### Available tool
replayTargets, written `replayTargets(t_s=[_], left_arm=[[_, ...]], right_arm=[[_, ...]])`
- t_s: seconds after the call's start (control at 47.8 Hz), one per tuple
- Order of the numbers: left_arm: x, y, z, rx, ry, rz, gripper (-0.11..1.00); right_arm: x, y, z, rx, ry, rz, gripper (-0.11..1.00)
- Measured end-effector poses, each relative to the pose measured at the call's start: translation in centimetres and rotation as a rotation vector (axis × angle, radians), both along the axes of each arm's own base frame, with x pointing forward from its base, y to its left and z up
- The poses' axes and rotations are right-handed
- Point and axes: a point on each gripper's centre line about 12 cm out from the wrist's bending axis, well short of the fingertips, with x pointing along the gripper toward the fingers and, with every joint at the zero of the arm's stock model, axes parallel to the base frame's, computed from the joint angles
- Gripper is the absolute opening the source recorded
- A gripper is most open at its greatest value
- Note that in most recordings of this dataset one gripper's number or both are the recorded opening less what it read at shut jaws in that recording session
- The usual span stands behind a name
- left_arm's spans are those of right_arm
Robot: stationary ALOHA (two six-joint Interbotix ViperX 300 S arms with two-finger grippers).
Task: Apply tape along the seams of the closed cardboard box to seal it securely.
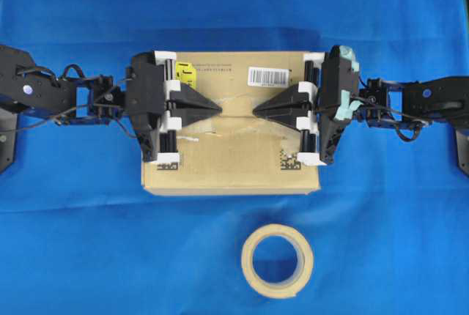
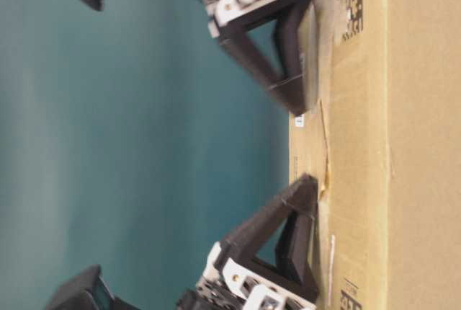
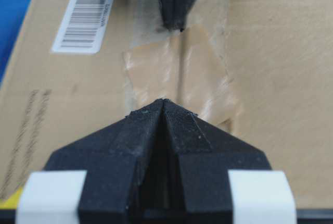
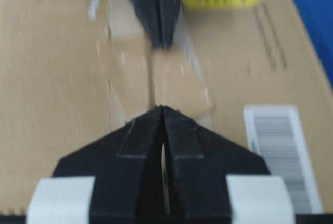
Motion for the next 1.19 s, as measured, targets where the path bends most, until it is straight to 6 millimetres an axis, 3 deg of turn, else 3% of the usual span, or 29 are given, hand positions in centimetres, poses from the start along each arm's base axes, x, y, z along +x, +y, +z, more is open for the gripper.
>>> replayTargets(t_s=[0.167, 0.564, 1.191], left_arm=[[1.0, -0.7, 0.4, 0.005, -0.026, -0.02, 0.0], [1.2, -0.7, -0.3, 0.005, -0.014, -0.02, 0.0], [-0.1, -2.2, -1.4, -0.016, 0.023, -0.052, 0.0]], right_arm=[[1.6, -0.1, 1.1, -0.003, -0.032, 0.0, 0.0], [3.7, -0.1, -1.2, 0.004, 0.038, 0.002, 0.0], [2.4, 1.7, -2.4, 0.037, 0.071, 0.023, 0.0]])
